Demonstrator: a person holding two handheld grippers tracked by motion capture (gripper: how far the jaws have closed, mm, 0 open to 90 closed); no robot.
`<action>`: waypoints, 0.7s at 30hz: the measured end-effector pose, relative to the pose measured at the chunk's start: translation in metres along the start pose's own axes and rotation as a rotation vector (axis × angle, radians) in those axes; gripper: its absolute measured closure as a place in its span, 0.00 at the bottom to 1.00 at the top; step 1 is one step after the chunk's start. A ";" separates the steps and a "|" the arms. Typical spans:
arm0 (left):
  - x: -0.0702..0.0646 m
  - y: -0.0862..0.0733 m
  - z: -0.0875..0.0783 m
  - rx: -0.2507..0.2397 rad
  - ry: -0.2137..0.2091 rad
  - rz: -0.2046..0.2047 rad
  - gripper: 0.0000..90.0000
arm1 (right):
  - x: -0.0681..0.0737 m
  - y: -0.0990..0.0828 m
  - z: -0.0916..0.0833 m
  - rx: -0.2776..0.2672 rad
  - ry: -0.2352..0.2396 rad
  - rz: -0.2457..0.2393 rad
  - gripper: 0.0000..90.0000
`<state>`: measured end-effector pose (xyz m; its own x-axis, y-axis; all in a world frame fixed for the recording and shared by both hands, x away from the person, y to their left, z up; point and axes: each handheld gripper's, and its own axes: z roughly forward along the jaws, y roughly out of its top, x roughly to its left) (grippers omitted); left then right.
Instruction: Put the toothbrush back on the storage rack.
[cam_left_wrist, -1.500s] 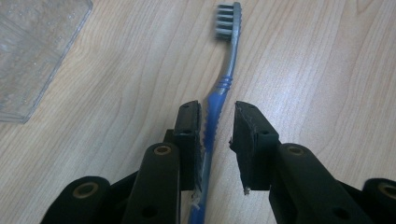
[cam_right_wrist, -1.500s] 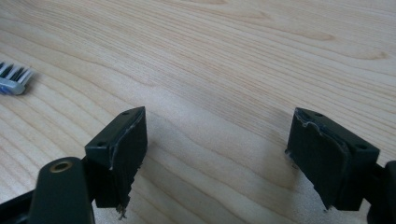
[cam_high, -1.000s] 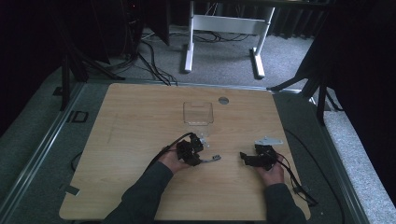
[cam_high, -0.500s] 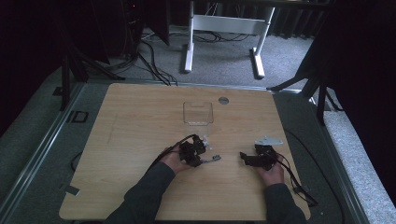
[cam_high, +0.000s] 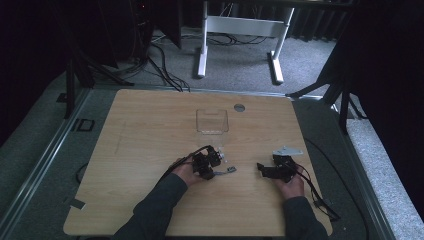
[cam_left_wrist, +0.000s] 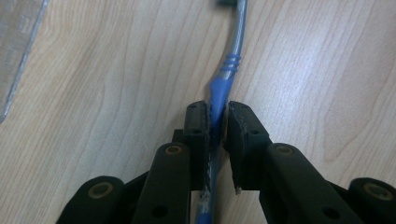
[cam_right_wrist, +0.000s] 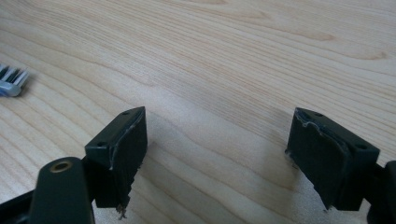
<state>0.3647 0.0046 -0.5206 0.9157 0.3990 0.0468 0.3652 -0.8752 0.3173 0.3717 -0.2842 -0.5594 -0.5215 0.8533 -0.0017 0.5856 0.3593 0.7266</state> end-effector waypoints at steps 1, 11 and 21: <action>0.000 0.000 0.000 0.002 -0.008 -0.006 0.87 | 0.000 0.000 0.000 0.000 0.000 0.000 0.22; 0.003 0.001 0.001 0.014 -0.033 -0.008 0.90 | 0.000 0.000 0.000 0.000 0.000 0.000 0.22; 0.005 0.001 -0.003 0.002 -0.053 -0.014 0.91 | 0.000 0.000 0.000 0.000 0.000 0.001 0.22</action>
<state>0.3688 0.0061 -0.5169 0.9180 0.3965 -0.0085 0.3788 -0.8701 0.3155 0.3716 -0.2841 -0.5594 -0.5210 0.8536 -0.0011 0.5861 0.3587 0.7265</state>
